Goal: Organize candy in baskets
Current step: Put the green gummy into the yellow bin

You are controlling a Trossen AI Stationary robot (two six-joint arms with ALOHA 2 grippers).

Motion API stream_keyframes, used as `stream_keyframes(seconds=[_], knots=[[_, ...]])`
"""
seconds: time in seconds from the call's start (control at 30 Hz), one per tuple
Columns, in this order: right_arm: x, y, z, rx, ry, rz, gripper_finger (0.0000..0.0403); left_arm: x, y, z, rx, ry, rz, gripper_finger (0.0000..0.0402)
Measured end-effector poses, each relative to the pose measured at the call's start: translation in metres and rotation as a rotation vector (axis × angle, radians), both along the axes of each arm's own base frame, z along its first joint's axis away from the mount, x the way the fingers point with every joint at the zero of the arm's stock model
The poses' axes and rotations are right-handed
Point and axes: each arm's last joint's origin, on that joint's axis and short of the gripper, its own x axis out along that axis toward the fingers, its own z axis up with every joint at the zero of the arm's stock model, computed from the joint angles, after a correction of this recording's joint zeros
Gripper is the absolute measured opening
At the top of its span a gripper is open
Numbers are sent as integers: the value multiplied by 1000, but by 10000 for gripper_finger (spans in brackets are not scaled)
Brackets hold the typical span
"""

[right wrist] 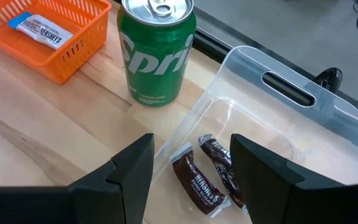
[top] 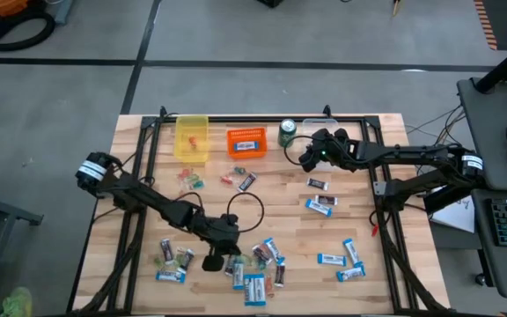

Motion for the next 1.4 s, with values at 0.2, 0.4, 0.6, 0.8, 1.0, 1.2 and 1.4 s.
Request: stream_keyframes(seconds=[0.2, 0.4, 0.6, 0.8, 1.0, 1.2, 1.4], knots=[[0, 0, 0, 0, 0, 0, 201, -15, 9, 22, 87, 7, 24, 0], [0, 0, 0, 2, -8, -6, 201, -32, 28, 45, 203, 21, 160, 0], [0, 0, 0, 0, -13, -7, 201, -59, 61, 70, 411, 24, 490, 0], [1, 0, 1, -1, -13, -7, 201, -97, 112, 88, 630, 74, 989, 0], [1, 0, 1, 1, -18, -11, 201, -122, 167, 98, 627, 188, 1244, 0], [1, 0, 1, 0, -19, -12, 201, -135, 227, 94, 535, 328, 1296, 0], [1, 0, 1, 0, -20, -12, 201, -140, 282, 81, 368, 293, 1259, 0]])
